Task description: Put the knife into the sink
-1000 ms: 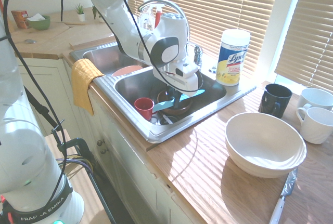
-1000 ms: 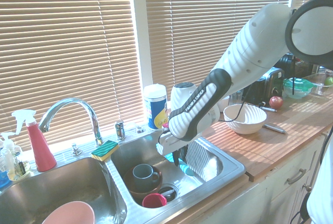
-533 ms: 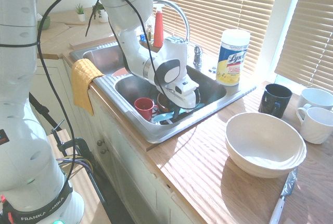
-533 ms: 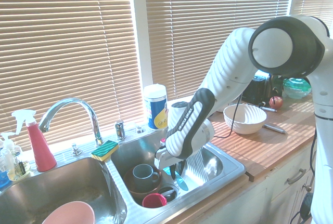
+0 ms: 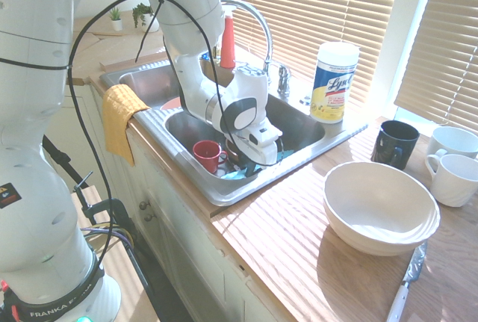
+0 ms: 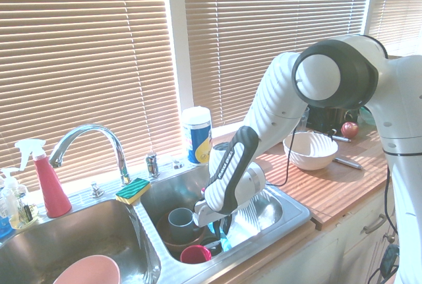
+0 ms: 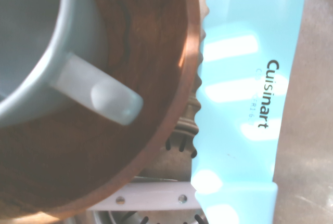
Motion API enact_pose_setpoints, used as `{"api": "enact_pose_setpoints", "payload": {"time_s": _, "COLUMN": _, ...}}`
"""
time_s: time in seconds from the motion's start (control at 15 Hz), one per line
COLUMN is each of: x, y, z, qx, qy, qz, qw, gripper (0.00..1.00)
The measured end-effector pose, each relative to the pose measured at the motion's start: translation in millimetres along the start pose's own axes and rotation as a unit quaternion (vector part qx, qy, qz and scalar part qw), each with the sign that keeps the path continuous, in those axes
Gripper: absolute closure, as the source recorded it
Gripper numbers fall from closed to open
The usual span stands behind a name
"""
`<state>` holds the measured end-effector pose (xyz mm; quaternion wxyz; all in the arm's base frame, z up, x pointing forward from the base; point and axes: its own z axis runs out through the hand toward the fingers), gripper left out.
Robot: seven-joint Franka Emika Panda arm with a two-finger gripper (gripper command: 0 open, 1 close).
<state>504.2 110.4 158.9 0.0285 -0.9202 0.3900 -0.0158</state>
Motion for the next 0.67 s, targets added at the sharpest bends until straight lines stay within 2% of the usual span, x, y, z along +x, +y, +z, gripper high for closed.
{"api": "enact_pose_setpoints", "payload": {"time_s": 0.47, "x": 2.5, "y": -4.6, "z": -12.0, "qx": 0.008, "qy": 0.015, "qz": -0.002, "qw": 1.000, "gripper": 0.00}}
{"api": "enact_pose_setpoints", "payload": {"time_s": 0.67, "x": 5.8, "y": -14.9, "z": -62.3, "qx": 0.022, "qy": 0.035, "qz": -0.008, "qw": 0.999, "gripper": 0.00}}
